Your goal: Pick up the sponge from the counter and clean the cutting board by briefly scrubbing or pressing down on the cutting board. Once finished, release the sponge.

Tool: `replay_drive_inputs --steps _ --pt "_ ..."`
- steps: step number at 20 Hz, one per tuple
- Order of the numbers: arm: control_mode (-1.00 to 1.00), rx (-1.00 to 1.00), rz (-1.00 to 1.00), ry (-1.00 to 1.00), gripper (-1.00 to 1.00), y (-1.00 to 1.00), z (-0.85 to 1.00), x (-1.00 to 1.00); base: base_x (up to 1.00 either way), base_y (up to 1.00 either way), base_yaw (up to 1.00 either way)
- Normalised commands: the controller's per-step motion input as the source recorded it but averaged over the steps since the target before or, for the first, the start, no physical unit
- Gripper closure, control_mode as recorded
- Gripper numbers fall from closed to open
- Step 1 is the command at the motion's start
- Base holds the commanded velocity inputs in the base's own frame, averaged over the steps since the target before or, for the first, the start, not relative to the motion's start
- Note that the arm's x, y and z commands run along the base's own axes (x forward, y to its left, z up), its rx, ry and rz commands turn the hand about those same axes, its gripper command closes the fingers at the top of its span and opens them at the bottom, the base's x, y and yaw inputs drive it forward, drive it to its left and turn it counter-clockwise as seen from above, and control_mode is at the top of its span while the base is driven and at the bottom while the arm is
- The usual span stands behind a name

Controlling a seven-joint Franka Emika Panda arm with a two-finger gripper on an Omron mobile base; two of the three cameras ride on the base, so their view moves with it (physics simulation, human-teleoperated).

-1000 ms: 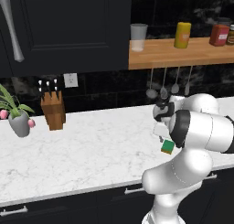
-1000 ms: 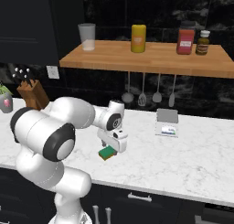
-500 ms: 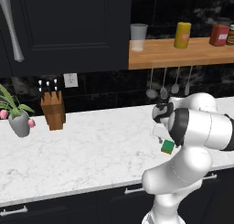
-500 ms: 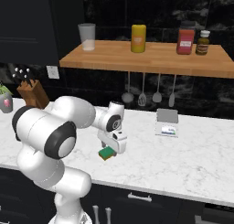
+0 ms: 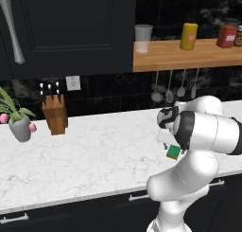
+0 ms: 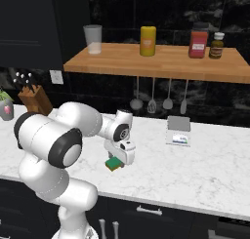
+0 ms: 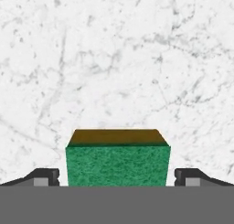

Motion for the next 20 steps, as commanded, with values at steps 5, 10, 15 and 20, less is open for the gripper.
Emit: replay_drive_inputs --steps 5,10,15,20 --pt "-1.00 0.00 0.00 0.00 -1.00 0.00 0.00 0.00 0.00 0.00 0.00" --pt "-1.00 0.00 0.00 0.00 1.00 0.00 0.00 0.00 0.00 0.00 0.00" --pt "-1.00 0.00 0.00 0.00 1.00 0.00 0.00 0.00 0.00 0.00 0.00" --pt "-1.00 0.00 0.00 0.00 1.00 0.00 0.06 0.00 0.00 0.00 0.00"
